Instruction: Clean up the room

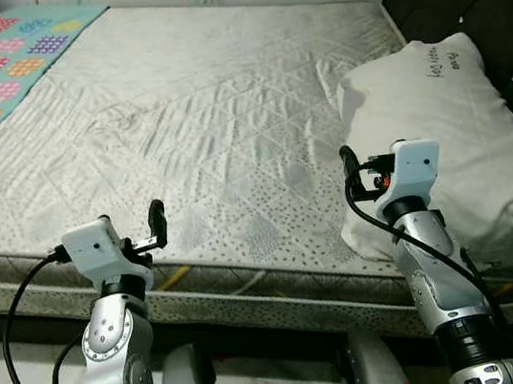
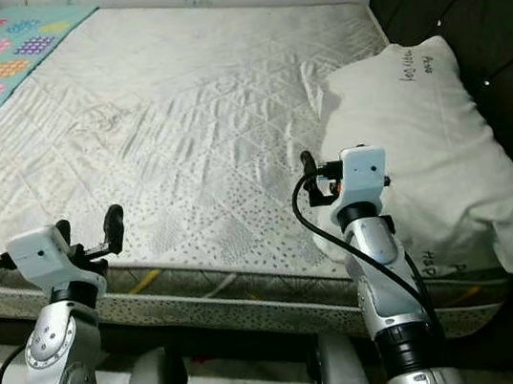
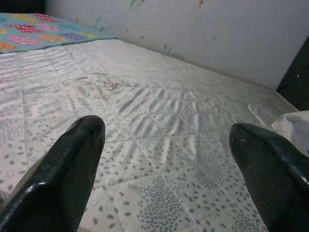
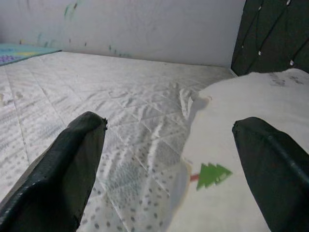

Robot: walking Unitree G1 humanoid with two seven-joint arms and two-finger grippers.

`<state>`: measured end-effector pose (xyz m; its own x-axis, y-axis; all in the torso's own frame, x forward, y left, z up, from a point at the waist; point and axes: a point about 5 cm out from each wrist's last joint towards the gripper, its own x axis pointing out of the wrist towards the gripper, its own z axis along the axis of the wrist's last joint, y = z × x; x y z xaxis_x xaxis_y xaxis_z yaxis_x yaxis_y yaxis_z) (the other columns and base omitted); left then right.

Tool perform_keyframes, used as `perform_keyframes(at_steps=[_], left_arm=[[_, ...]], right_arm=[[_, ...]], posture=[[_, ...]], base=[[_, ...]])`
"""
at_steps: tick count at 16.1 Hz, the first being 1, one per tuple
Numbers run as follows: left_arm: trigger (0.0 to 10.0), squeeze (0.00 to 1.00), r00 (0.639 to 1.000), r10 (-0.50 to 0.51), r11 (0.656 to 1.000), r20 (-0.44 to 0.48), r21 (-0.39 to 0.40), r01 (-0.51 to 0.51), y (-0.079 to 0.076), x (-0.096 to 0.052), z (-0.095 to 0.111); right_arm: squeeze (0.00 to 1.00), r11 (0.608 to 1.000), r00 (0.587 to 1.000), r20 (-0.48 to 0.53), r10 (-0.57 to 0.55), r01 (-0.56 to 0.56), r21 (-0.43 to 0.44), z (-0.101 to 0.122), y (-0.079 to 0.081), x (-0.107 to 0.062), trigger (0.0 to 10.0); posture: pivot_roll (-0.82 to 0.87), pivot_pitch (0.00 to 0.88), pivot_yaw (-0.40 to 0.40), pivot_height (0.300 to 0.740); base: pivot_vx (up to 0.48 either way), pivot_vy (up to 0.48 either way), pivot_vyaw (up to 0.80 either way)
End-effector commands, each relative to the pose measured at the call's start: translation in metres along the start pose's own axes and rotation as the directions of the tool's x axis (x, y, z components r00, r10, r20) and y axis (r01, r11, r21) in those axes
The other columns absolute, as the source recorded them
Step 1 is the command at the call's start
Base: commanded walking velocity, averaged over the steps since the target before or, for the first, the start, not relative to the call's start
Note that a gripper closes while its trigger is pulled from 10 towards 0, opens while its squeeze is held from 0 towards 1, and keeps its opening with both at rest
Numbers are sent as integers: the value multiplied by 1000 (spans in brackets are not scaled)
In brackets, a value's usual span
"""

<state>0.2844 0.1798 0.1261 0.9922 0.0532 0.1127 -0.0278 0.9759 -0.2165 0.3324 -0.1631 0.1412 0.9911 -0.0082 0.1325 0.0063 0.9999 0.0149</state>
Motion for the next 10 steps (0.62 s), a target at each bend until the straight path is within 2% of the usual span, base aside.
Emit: perform_keyframes(at_steps=[1, 3, 6, 10], left_arm=[[10000, 0, 1000, 2, 1000, -3, -1, -2, -3, 0, -2], [10000, 0, 1000, -6, 1000, -2, -24, 6, -5, 0, -1], [10000, 0, 1000, -6, 1000, 4, -30, 6, -5, -5, -1], [10000, 0, 1000, -9, 999, -8, -31, 8, -6, -9, -3]], right_arm=[[0, 1000, 1000, 2, 13, -13, 6, 4, 2, 2, 10000], [0, 999, 999, 8, 42, -42, -5, 10, 6, 6, 10000], [0, 994, 996, 32, 77, -80, 78, 19, 15, 12, 10000], [0, 989, 993, 32, 110, -112, 91, 23, 27, 12, 10000]], posture=[[18, 0, -52, 516], [26, 0, -54, 516], [37, 0, -54, 520], [27, 0, -61, 565]], base=[[0, 0, 0], [0, 0, 0], [0, 0, 0], [0, 0, 0]])
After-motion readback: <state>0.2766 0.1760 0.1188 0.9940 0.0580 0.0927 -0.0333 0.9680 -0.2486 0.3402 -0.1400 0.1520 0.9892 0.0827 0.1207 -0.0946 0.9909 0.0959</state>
